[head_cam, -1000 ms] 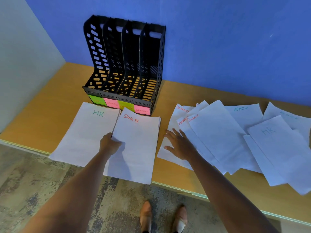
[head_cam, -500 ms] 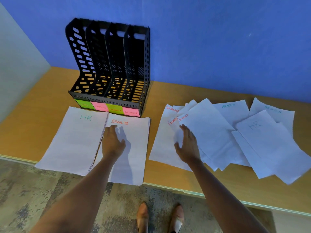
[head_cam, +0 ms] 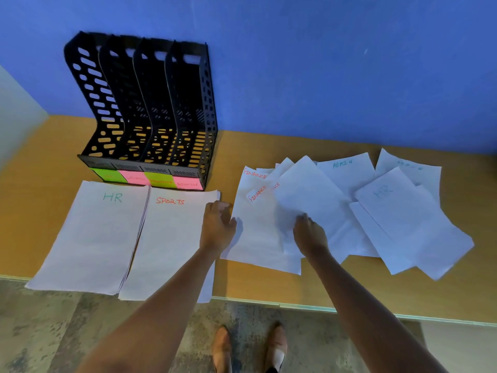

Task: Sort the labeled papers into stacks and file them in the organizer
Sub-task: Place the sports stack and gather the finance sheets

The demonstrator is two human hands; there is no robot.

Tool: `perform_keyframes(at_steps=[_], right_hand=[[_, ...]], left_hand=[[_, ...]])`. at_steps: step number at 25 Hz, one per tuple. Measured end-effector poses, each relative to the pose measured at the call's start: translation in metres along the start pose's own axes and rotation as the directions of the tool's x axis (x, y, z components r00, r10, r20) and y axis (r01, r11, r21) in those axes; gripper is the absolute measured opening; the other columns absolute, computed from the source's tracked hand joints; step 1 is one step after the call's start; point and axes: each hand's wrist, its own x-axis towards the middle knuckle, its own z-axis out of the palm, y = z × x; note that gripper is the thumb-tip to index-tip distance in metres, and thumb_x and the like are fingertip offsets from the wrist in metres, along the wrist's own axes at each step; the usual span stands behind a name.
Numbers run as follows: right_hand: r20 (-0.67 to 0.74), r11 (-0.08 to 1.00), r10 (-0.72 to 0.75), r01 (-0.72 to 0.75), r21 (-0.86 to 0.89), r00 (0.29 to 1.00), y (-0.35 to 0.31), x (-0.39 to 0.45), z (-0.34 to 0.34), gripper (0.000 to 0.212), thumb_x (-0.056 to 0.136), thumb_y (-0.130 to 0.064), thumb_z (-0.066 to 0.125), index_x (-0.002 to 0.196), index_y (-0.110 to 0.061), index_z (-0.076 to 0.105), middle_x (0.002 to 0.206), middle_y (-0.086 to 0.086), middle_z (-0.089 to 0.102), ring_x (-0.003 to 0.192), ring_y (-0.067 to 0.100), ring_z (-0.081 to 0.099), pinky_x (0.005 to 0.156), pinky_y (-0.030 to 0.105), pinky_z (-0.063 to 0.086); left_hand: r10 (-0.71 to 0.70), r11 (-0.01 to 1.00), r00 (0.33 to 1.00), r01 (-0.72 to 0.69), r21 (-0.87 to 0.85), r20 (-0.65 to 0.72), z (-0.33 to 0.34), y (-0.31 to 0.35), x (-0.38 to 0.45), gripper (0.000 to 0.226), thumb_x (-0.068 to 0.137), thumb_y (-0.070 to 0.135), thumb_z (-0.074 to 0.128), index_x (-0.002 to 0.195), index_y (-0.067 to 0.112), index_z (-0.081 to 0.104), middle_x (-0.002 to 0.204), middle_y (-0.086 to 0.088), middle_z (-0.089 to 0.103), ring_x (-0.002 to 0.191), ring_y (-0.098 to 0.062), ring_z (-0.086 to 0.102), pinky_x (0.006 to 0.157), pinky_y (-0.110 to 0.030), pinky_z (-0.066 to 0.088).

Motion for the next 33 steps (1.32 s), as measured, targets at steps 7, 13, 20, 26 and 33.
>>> perform_keyframes(at_steps=[7,13,20,26,33], right_hand=[[-0.082,0.993,-0.094,0.099,0.062,0.992,-0.061,-0.015,-0.035,0.024,0.096,-0.026,0.048,0.098,-0.01,0.065,0.095,0.016,0.071,0.09,0.035,0.068,0.073,0.036,0.053],[-0.064,0.865,-0.28,0.281,0.417,0.958,-0.113,-0.033,-0.03,0.024,0.096,-0.025,0.052,0.104,-0.018,0.073,0.097,0.006,0.076,0.086,0.024,0.072,0.079,0.032,0.058],[-0.073,0.69,-0.2,0.194,0.697,0.977,-0.08,-0.028,-0.023,0.017,0.095,-0.026,0.062,0.103,-0.014,0.072,0.102,0.002,0.075,0.094,0.016,0.071,0.086,0.035,0.057],[-0.024,0.895,0.017,-0.004,0.446,1.0,-0.011,-0.019,-0.01,0.042,0.09,-0.024,0.065,0.128,-0.011,0.055,0.13,0.007,0.06,0.12,0.028,0.058,0.095,0.04,0.05],[-0.123,0.975,-0.016,0.043,0.217,0.992,-0.014,-0.017,-0.006,0.022,0.094,-0.027,0.058,0.105,-0.009,0.065,0.105,0.008,0.069,0.094,0.03,0.069,0.076,0.035,0.054]], left_hand=[[-0.16,0.92,0.952,0.24,-0.311,0.262,0.03,0.027,-0.001,0.027,0.09,0.021,0.072,0.109,0.003,0.066,0.111,-0.011,0.069,0.101,-0.024,0.068,0.087,-0.033,0.056],[-0.341,0.654,0.866,0.498,-0.569,0.366,0.02,0.02,0.0,0.017,0.092,0.021,0.068,0.093,0.004,0.069,0.092,-0.011,0.072,0.082,-0.023,0.071,0.078,-0.034,0.055],[-0.511,0.765,0.855,0.5,-0.405,0.09,-0.002,-0.02,0.005,0.019,0.093,0.009,0.06,0.109,0.004,0.069,0.101,-0.008,0.069,0.094,-0.029,0.064,0.084,-0.032,0.045],[-0.541,0.816,0.835,0.492,-0.304,-0.1,-0.034,-0.048,0.015,0.014,0.093,0.016,0.059,0.094,0.004,0.067,0.094,-0.013,0.068,0.088,-0.032,0.062,0.076,-0.031,0.044],[-0.613,0.76,0.79,0.597,-0.256,0.022,-0.038,-0.056,0.018,0.016,0.091,0.017,0.061,0.1,0.005,0.066,0.099,-0.013,0.067,0.086,-0.03,0.059,0.075,-0.03,0.044]])
